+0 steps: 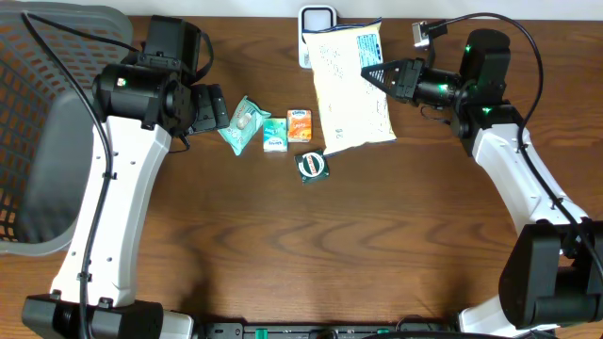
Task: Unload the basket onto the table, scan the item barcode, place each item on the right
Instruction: 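Hold the snack bag's back side in front of the scanner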
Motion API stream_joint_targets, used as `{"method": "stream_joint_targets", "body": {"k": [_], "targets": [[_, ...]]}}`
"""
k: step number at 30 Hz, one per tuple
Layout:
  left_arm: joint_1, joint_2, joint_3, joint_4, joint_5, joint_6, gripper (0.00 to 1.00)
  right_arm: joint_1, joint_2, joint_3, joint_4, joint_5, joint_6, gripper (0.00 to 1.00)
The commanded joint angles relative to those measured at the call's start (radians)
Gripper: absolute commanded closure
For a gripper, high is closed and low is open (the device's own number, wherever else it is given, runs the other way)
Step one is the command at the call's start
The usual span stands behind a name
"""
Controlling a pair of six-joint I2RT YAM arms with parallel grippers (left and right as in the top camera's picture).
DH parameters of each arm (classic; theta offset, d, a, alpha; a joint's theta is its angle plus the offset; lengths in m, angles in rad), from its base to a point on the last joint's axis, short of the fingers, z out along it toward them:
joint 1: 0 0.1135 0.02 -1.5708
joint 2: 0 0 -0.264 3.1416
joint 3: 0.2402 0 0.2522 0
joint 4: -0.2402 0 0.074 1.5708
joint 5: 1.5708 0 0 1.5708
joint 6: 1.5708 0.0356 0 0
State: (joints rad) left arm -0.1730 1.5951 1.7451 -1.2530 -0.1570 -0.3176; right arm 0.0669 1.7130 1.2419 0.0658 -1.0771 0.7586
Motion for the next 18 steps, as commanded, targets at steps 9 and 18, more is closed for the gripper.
{"method": "stream_joint_targets", "body": {"k": [9,18], "targets": [[0.002,-0.002,-0.003,-0.003,-0.012,-0.009,0.02,0.002,-0.018,0.01,0.002,-0.014,0.01,0.99],[0.002,-0.002,-0.003,-0.003,-0.012,-0.009,0.02,0.002,-0.018,0.01,-0.076,0.064,-0.124,0.99]]}}
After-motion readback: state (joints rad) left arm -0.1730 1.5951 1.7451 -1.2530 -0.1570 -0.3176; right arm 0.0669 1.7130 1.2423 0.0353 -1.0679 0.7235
